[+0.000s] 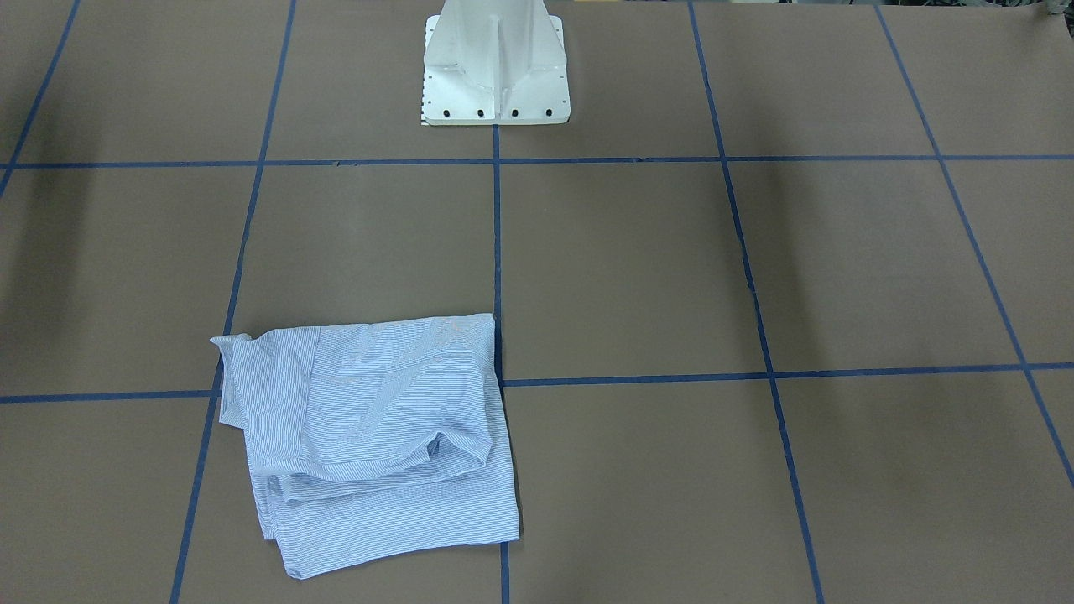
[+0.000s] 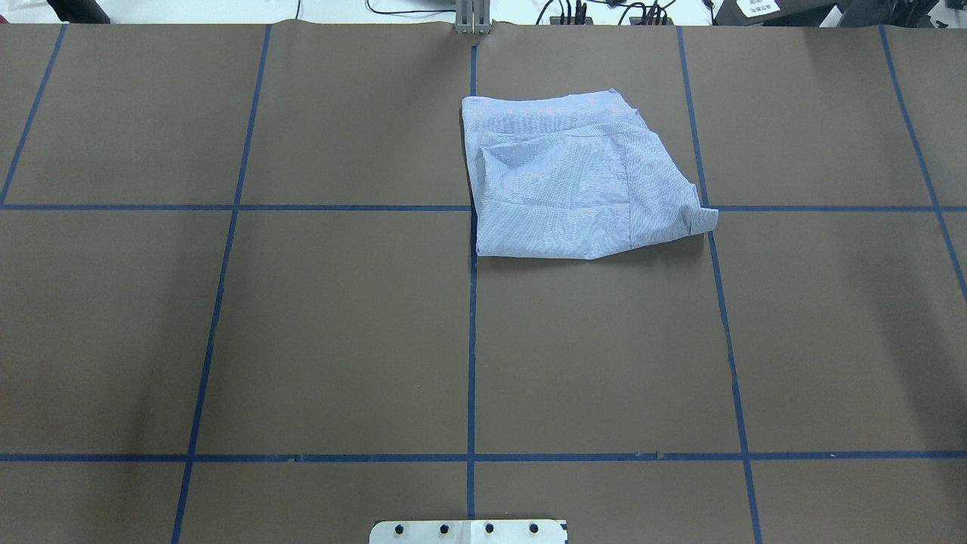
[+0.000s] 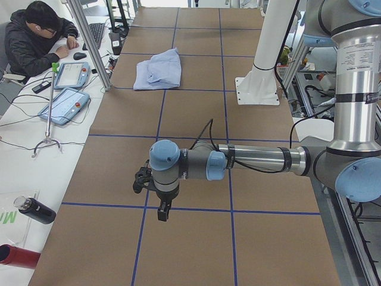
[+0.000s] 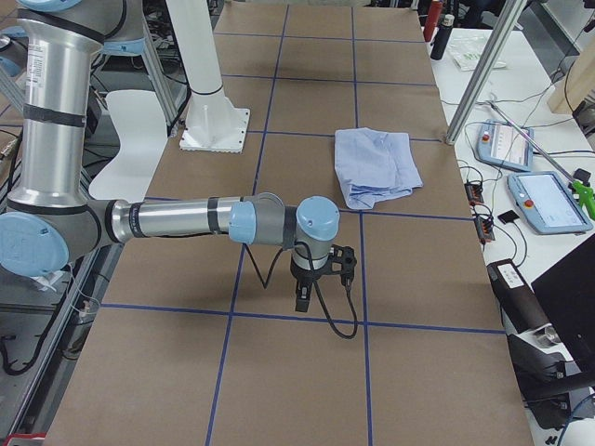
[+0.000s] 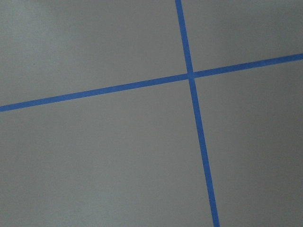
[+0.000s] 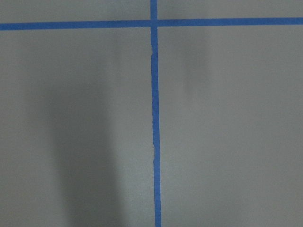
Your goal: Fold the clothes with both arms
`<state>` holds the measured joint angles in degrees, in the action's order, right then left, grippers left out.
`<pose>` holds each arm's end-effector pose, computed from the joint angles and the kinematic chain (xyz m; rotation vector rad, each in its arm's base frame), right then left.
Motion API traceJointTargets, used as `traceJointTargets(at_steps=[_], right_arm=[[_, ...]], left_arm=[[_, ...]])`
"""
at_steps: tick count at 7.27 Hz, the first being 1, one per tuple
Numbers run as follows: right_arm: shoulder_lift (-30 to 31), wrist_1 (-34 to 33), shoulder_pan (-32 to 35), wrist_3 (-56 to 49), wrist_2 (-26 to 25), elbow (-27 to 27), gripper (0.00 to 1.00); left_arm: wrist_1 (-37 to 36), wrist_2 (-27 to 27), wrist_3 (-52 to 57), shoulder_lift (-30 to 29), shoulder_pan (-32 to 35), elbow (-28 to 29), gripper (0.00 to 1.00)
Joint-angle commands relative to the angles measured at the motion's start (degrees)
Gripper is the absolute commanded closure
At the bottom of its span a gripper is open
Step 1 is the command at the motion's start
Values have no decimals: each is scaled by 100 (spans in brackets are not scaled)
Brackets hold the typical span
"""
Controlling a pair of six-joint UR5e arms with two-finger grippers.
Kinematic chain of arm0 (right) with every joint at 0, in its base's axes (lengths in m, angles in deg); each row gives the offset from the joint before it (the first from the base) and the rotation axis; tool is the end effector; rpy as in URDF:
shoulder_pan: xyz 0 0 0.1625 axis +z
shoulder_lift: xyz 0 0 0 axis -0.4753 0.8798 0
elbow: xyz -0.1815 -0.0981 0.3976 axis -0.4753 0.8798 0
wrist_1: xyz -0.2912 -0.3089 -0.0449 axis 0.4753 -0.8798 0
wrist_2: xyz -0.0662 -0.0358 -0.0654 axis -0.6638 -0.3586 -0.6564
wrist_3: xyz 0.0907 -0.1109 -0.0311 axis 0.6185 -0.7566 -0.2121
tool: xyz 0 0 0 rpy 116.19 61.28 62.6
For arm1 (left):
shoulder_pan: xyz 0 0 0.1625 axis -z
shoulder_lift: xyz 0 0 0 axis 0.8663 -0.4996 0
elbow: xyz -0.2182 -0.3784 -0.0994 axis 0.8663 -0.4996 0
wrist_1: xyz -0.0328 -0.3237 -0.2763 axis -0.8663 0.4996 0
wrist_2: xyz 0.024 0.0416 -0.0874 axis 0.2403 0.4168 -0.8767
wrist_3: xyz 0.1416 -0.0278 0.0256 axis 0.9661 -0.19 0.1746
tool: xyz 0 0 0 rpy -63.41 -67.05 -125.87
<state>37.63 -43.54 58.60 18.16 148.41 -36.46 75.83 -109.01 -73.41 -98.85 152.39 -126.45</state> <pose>0.0132 -0.4182 0.6818 -0.0945 -0.7307 0.0090 -0.0582 -0.4764 0.7004 0.1166 0.6950 0.1465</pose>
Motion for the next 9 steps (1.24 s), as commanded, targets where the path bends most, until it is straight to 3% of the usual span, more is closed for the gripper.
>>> traceJointTargets(at_steps=[1, 4, 6, 9], right_arm=[[122, 9, 29, 5, 2, 1, 0], [122, 0, 90, 22, -7, 1, 0], [122, 9, 91, 49, -7, 1, 0], [105, 0, 82, 75, -16, 53, 0]], left_arm=[[41, 30, 3, 7, 1, -1, 0], [33, 39, -40, -19, 1, 34, 0], [41, 21, -1043, -63, 1, -9, 0], [147, 12, -1236, -54, -8, -1, 0]])
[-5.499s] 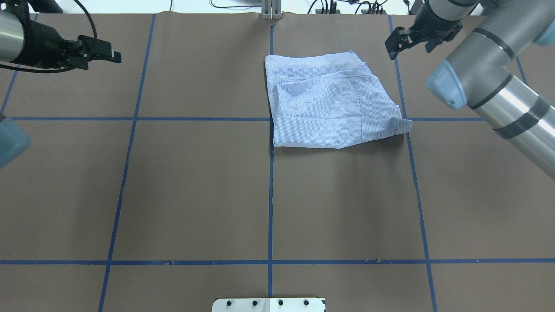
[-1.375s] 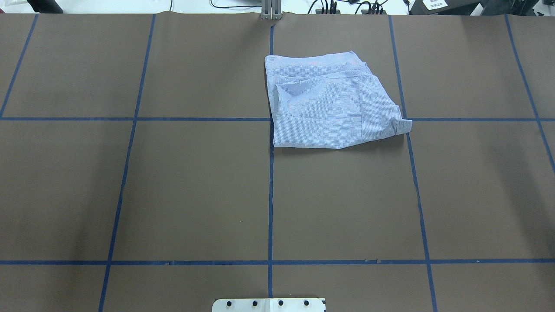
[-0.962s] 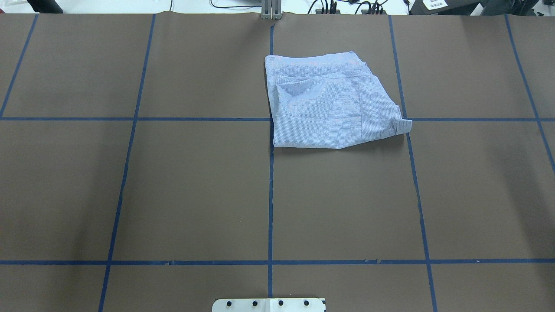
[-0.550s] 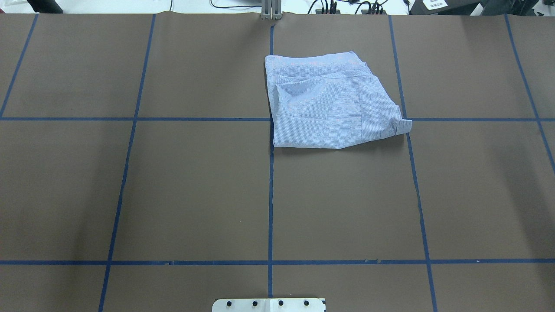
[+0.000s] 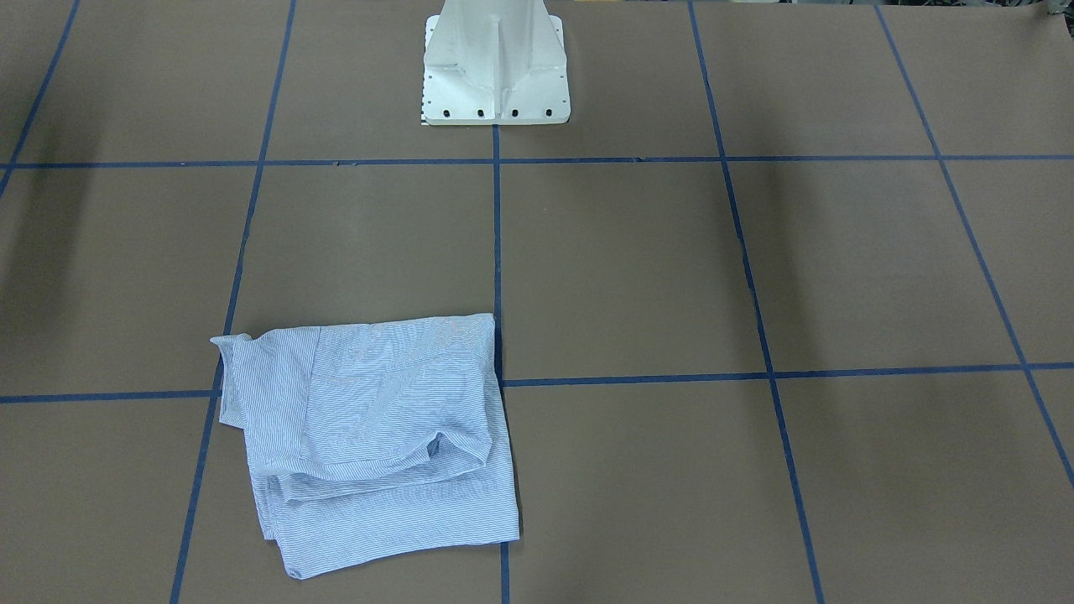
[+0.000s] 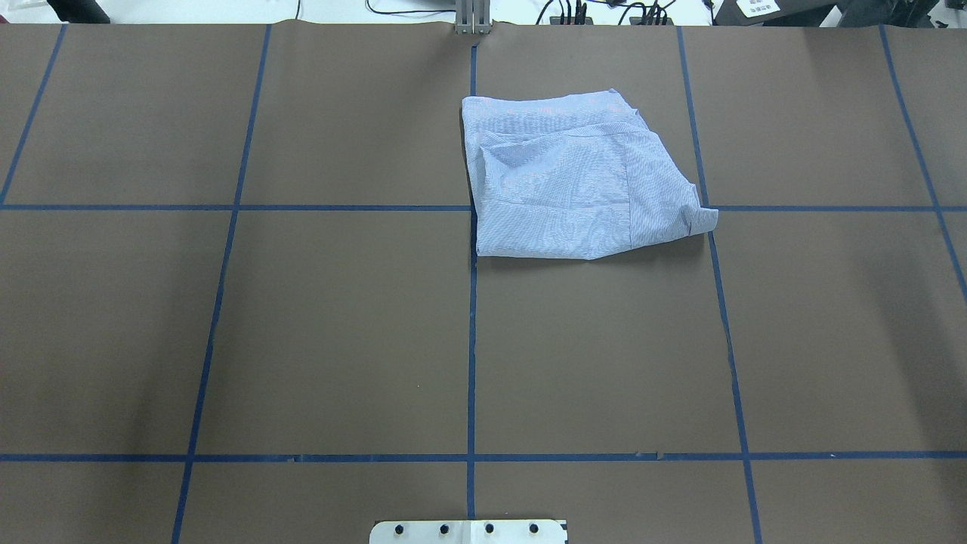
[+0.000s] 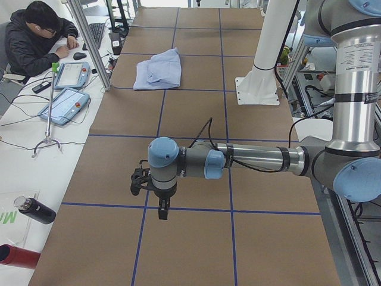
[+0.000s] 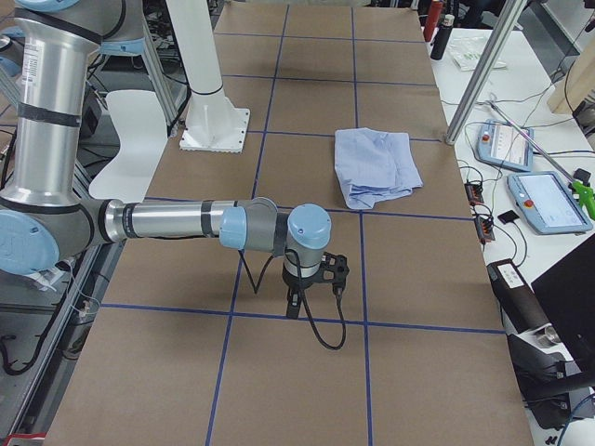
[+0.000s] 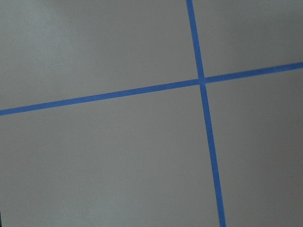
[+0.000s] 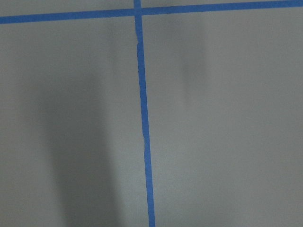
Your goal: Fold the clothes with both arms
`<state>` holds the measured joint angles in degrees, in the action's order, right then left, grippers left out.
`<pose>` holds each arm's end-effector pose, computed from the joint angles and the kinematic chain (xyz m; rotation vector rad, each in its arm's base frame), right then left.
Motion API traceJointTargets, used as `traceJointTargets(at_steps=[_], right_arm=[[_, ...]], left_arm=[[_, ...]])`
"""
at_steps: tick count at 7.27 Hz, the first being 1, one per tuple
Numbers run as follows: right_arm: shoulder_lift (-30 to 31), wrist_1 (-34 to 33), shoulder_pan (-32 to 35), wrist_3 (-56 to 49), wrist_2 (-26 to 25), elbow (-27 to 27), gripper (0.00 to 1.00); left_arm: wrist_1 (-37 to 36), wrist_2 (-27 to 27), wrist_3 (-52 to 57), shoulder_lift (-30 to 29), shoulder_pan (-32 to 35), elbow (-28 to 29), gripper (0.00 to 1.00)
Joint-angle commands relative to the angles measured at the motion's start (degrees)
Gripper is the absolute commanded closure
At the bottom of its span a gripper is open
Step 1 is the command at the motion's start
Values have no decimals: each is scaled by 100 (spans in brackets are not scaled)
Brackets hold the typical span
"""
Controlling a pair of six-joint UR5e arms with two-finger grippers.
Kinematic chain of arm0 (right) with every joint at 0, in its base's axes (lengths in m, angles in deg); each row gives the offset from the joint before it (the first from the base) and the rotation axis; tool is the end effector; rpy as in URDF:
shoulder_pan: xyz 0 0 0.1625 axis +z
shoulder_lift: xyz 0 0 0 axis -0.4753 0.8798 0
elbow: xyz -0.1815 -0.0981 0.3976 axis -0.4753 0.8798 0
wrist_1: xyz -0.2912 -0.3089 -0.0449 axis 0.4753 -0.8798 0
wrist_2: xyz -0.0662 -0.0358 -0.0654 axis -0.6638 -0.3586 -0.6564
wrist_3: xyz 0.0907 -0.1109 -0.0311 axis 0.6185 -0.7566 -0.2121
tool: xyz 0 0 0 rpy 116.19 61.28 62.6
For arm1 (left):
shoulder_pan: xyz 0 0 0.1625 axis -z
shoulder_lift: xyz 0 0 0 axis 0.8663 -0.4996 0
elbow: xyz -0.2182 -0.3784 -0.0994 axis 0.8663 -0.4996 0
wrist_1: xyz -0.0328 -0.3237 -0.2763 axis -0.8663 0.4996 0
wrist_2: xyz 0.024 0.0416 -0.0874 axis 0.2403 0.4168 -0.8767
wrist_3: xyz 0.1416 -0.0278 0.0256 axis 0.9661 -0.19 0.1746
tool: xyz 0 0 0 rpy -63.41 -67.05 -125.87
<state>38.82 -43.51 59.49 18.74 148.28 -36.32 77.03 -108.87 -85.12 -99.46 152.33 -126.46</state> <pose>0.0203 -0.4070 0.6917 -0.1141 -0.7276 0.0418 -0.0583 -0.4844 0.6932 0.0752 0.6997 -0.0373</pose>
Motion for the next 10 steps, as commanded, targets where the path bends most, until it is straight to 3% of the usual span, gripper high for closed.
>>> traceJointTargets(at_steps=[1, 3, 5, 6, 7, 10], right_arm=[[-110, 14, -7, 9, 14, 292, 0], [-435, 14, -7, 9, 14, 653, 0], [-454, 136, 1, 9, 6, 664, 0], [-384, 547, 1, 43, -12, 681, 0], [-375, 603, 10, 470, 5, 621, 0], [-401, 1130, 63, 353, -283, 568, 0]], left_arm=[[27, -2, -65, -3, -1, -8, 0], [45, -11, -65, -3, -1, -17, 0], [45, -11, -65, -3, -1, -17, 0], [45, -11, -65, -3, 7, -17, 0], [45, -11, -65, -3, -1, -17, 0], [54, -11, -65, -3, -1, -17, 0]])
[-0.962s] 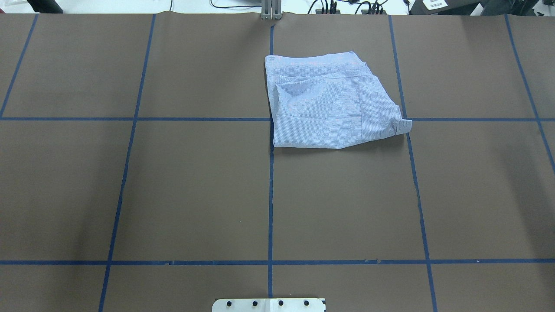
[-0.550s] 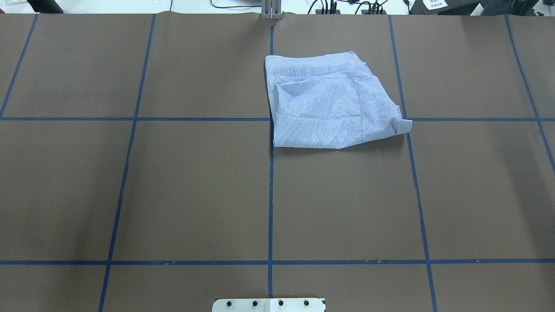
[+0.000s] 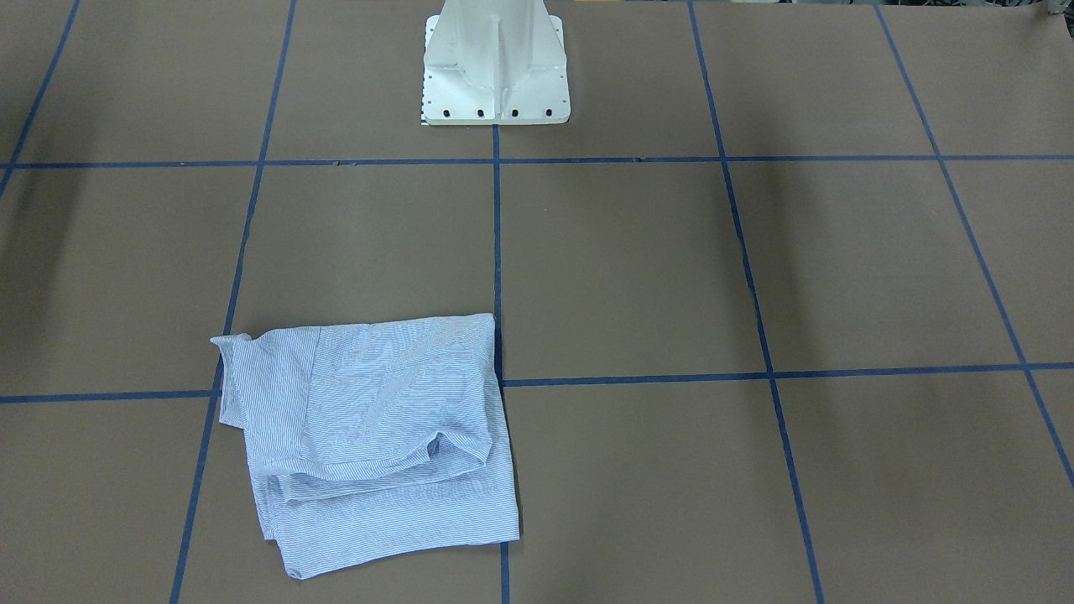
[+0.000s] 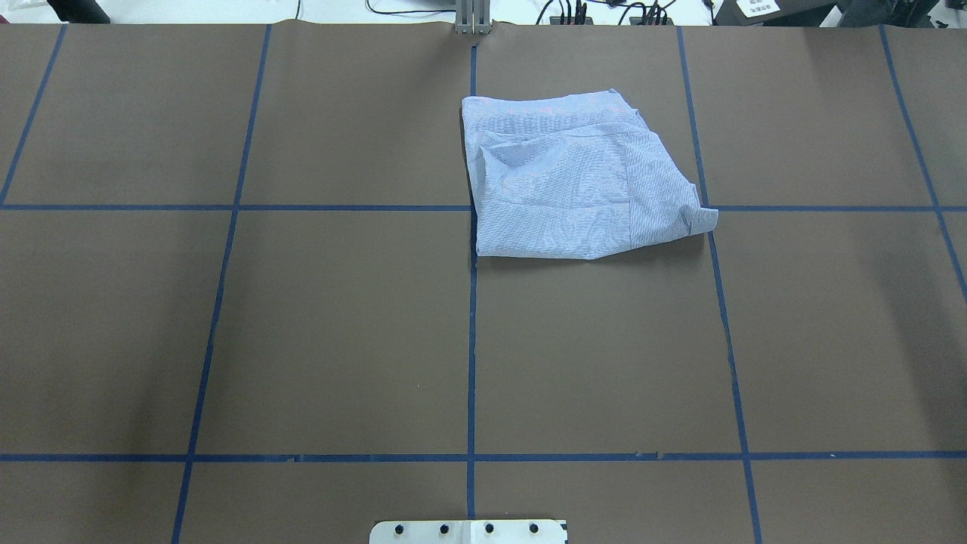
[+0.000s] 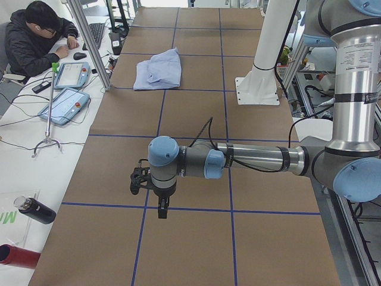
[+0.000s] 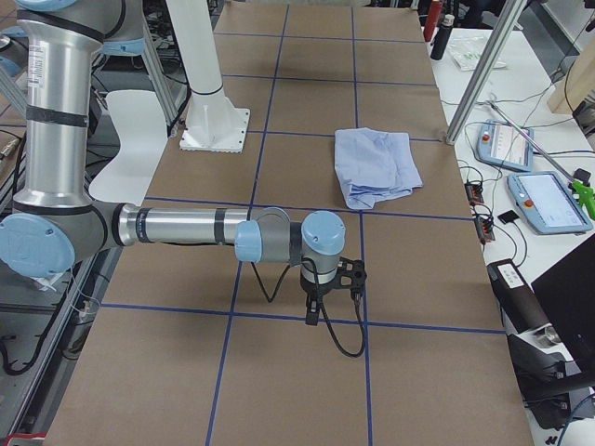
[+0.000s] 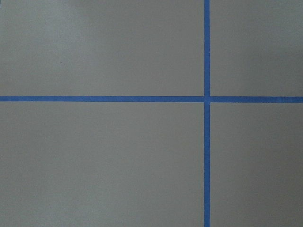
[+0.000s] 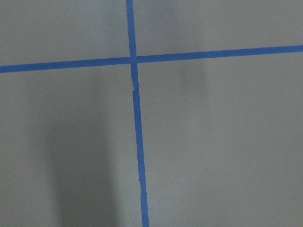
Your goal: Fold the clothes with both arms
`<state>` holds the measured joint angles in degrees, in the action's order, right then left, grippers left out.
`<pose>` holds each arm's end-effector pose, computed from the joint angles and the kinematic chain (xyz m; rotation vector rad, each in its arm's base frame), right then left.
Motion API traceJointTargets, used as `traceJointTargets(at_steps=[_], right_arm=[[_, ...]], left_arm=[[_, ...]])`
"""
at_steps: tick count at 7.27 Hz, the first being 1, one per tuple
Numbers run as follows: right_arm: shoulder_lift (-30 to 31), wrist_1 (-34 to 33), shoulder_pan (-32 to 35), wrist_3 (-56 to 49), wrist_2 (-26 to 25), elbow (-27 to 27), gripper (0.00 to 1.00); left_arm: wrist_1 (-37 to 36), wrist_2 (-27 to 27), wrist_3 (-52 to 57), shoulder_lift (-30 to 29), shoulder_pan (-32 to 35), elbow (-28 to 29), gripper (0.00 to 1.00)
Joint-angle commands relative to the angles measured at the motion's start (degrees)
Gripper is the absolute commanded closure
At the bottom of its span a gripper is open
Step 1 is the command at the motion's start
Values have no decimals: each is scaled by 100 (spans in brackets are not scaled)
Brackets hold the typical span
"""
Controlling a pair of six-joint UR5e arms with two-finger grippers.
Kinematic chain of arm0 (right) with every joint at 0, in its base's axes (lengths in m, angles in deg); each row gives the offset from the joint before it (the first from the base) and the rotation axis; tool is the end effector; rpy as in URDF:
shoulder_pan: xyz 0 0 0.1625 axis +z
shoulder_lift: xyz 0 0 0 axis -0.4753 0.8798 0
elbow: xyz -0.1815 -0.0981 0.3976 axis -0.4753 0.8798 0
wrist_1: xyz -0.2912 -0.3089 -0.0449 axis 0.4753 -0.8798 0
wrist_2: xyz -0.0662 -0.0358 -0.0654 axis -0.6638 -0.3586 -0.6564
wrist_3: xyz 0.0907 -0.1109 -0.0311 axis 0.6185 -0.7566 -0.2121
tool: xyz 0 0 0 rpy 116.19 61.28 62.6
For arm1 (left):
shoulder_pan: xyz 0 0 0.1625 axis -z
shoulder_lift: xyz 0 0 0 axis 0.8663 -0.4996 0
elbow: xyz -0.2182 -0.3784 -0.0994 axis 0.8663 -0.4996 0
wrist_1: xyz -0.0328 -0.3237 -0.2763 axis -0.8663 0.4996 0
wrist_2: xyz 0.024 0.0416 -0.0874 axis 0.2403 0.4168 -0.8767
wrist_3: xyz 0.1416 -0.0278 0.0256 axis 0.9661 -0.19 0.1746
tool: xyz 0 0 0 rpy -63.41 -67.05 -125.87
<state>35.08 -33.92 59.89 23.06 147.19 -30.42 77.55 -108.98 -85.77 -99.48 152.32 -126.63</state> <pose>0.0239 -0.4509 0.7010 -0.0139 -0.7142 0.0736 -0.0581 -0.4858 0.6903 0.0830 0.7020 -0.0435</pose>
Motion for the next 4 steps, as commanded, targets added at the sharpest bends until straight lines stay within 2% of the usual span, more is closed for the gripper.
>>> traceJointTargets(at_steps=[1, 4], right_arm=[[-62, 137, 110, -438, -201, -14, 0], [-10, 58, 181, -670, 69, 21, 0]], left_arm=[[1, 0, 0, 0, 0, 0, 0], [-7, -9, -9, 0, 0, 9, 0]])
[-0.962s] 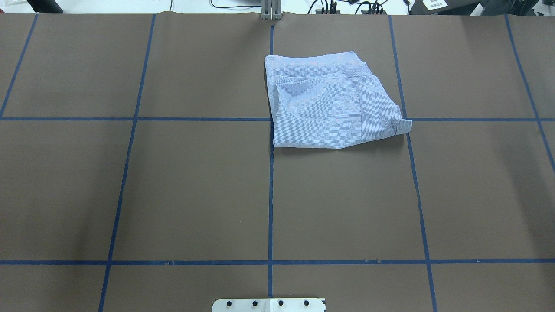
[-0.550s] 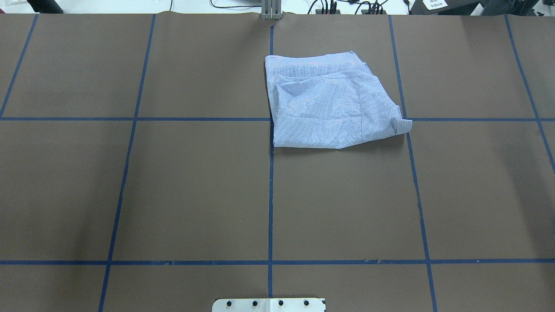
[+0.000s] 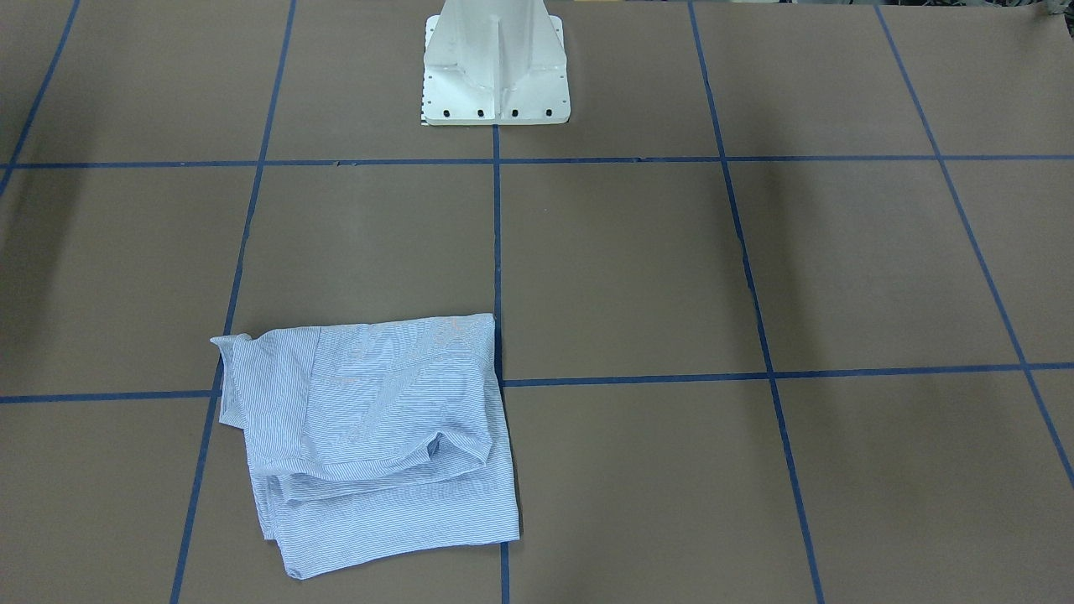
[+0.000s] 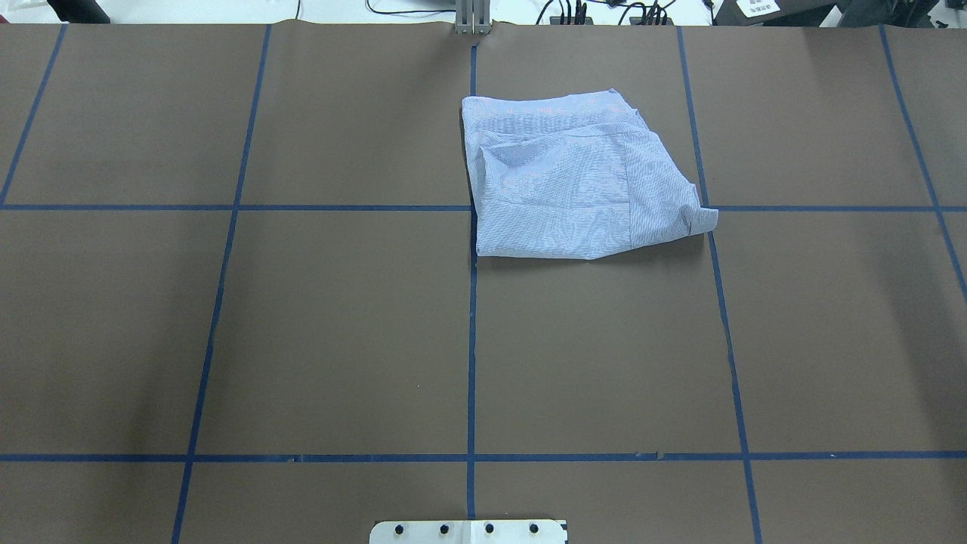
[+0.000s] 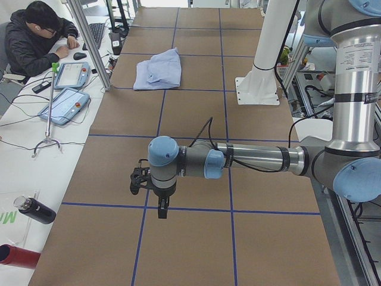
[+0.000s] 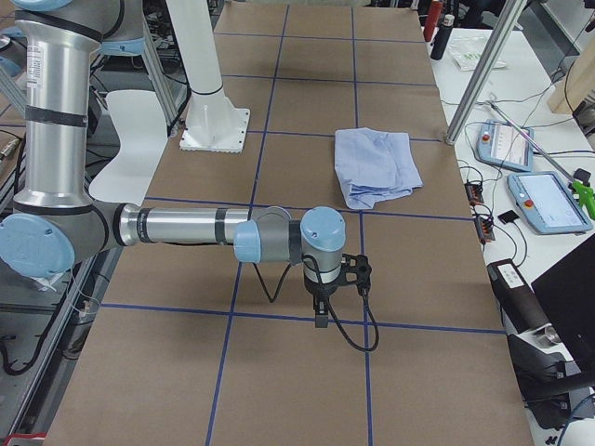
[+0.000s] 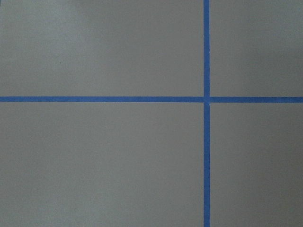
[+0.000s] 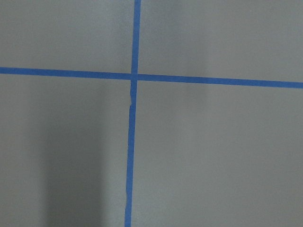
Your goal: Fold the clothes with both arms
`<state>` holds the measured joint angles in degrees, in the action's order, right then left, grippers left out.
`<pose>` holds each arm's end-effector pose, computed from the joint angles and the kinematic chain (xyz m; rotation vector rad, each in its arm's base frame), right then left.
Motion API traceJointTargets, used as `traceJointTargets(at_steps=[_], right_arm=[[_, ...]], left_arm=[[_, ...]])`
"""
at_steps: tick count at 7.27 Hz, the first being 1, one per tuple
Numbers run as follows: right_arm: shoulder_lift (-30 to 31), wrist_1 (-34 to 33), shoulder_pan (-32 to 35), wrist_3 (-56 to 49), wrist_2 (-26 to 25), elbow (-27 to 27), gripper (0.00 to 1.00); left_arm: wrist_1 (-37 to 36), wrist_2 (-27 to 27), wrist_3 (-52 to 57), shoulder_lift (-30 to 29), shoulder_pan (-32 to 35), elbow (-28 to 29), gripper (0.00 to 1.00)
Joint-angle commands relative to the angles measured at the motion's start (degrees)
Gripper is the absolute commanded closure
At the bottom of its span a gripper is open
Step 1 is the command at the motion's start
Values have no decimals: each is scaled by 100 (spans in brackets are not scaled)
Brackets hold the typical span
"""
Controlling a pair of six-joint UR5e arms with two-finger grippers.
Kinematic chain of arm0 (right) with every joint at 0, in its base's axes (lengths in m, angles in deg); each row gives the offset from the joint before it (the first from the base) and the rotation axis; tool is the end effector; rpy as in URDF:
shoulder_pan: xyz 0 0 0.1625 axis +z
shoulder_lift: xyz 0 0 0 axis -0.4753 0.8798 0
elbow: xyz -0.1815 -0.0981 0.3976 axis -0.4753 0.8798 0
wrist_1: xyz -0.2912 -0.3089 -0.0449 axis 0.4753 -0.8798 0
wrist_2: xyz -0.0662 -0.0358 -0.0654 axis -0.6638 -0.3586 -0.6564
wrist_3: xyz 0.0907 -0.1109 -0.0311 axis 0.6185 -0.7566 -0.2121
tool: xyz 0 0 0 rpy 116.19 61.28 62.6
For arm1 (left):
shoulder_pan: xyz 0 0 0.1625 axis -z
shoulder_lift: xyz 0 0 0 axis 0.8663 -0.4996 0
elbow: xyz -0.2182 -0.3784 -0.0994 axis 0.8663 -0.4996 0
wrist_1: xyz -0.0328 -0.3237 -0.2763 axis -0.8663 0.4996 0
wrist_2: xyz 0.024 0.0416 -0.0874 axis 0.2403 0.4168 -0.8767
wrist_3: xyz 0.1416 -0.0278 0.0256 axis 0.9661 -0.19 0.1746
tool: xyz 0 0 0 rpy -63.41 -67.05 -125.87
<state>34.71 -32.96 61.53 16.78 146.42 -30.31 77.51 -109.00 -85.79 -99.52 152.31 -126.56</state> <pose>0.0383 -0.4552 0.6986 0.0560 -0.6999 -0.0111 -0.0580 -0.4860 0.6906 0.0816 0.7023 -0.0441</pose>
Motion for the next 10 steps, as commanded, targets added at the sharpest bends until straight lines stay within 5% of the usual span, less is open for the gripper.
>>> traceJointTargets(at_steps=[1, 10], right_arm=[[-7, -352, 61, -33, 461, 2, 0], [-8, -460, 79, -51, 456, 37, 0]], left_arm=[[-3, -15, -15, -5, 0, -8, 0], [-12, -24, -7, -14, 0, 1, 0]])
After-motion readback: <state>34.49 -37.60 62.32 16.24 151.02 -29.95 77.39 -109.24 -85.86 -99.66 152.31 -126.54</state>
